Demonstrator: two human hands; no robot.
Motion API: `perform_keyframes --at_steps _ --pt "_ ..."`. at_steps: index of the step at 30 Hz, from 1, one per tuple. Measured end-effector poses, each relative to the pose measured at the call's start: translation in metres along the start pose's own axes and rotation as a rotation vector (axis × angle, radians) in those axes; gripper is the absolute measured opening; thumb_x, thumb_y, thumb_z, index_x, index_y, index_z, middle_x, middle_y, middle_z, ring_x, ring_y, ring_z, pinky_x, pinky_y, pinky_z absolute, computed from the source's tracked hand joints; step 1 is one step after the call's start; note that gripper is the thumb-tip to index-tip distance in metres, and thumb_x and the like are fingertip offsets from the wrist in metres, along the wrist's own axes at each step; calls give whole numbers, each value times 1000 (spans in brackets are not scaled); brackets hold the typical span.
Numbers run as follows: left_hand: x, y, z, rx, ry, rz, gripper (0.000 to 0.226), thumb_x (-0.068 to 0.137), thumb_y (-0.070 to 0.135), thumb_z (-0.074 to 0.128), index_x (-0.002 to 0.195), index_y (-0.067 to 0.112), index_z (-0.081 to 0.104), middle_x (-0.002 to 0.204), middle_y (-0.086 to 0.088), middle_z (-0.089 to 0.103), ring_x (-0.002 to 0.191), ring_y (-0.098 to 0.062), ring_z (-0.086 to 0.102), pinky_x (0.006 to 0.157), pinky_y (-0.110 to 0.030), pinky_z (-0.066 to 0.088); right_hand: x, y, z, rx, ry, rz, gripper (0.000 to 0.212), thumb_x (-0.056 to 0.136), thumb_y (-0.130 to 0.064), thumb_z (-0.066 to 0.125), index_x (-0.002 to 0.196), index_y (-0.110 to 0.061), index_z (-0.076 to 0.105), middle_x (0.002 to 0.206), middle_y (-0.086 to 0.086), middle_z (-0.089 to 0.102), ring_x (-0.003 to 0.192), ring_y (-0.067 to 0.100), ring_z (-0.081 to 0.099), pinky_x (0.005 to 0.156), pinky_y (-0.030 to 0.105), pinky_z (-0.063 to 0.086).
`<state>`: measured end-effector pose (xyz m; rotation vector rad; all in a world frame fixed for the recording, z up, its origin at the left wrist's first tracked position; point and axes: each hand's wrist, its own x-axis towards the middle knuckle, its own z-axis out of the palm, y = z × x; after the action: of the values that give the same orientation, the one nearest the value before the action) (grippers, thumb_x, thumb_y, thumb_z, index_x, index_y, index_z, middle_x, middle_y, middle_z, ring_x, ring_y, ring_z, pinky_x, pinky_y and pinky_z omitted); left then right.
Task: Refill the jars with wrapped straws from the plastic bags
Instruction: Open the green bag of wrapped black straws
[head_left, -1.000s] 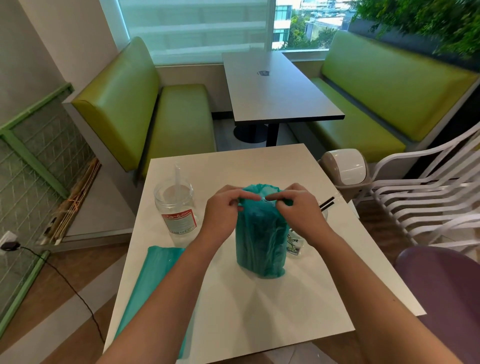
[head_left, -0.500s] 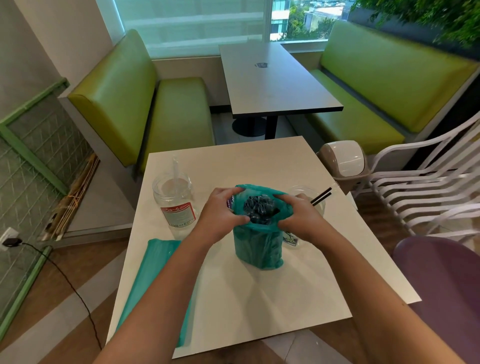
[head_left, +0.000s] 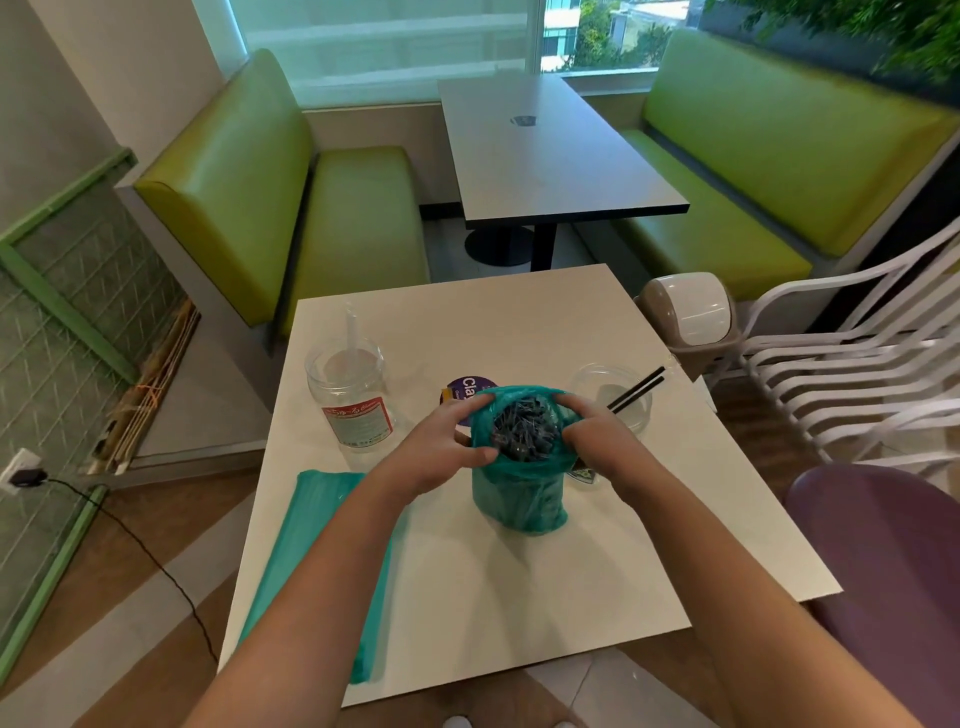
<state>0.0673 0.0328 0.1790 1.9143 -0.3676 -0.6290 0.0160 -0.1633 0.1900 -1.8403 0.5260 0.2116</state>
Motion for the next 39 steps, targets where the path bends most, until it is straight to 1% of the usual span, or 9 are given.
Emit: perform_keyframes --at_steps 5,10,14,17,20,24,30,34,39 --pt "4 -13 -6 -176 -81 -43 74 84 -3 70 145 29 43 134 2 49 98 -20 57 79 -19 56 6 14 -2 136 -117 113 68 79 15 32 120 -32 57 108 7 62 103 26 59 81 42 57" --pt "15 -34 2 -12 -26 -41 63 82 -6 71 137 18 51 137 -9 49 100 -23 58 73 -17 54 13 39 1 232 -99 91 61 80 18 41 123 -21 61 117 10 64 105 27 62 69 31 56" --pt "25 -50 16 241 55 -58 52 80 0 75 127 12 57 134 -10 44 118 -31 52 100 -35 47 17 56 8 77 -53 52 63 81 16 46 133 -19 56 113 9 63 92 23 64 58 22 52" --pt "28 -57 21 288 88 -101 69 78 5 78 139 14 47 141 -9 34 118 -23 49 105 -36 44 20 63 14 -150 39 -36 61 82 10 51 135 -21 55 122 9 54 107 24 54 82 30 51" --pt "26 -58 19 179 133 33 105 67 2 85 149 35 26 149 4 22 130 -16 36 111 -38 36 14 60 15 -202 210 -240 61 82 5 52 137 -24 53 122 -1 42 121 15 34 110 33 31" --pt "25 -47 22 -87 -22 121 124 56 1 91 139 59 18 152 13 28 136 -8 36 111 -33 38 4 49 14 -43 162 -399 68 81 8 51 140 -25 48 131 -7 52 121 8 46 103 21 37" --pt "30 -48 45 -92 166 67 103 51 26 97 137 34 39 129 10 57 120 -7 53 103 -28 45 1 53 27 56 159 -338 46 95 6 43 133 -18 53 110 -20 54 107 0 50 83 -4 33" --pt "35 -53 42 -147 261 10 85 53 34 95 128 21 55 118 9 66 111 -10 62 92 -25 51 8 69 24 -1 197 -300 42 96 -1 50 127 -28 59 111 -13 62 100 3 58 92 19 47" --pt "38 -52 42 -157 289 -4 77 59 32 93 126 19 57 114 8 68 108 -10 63 88 -23 52 13 83 22 -56 199 -293 42 94 -4 55 123 -33 62 114 -10 64 101 5 60 89 26 52"
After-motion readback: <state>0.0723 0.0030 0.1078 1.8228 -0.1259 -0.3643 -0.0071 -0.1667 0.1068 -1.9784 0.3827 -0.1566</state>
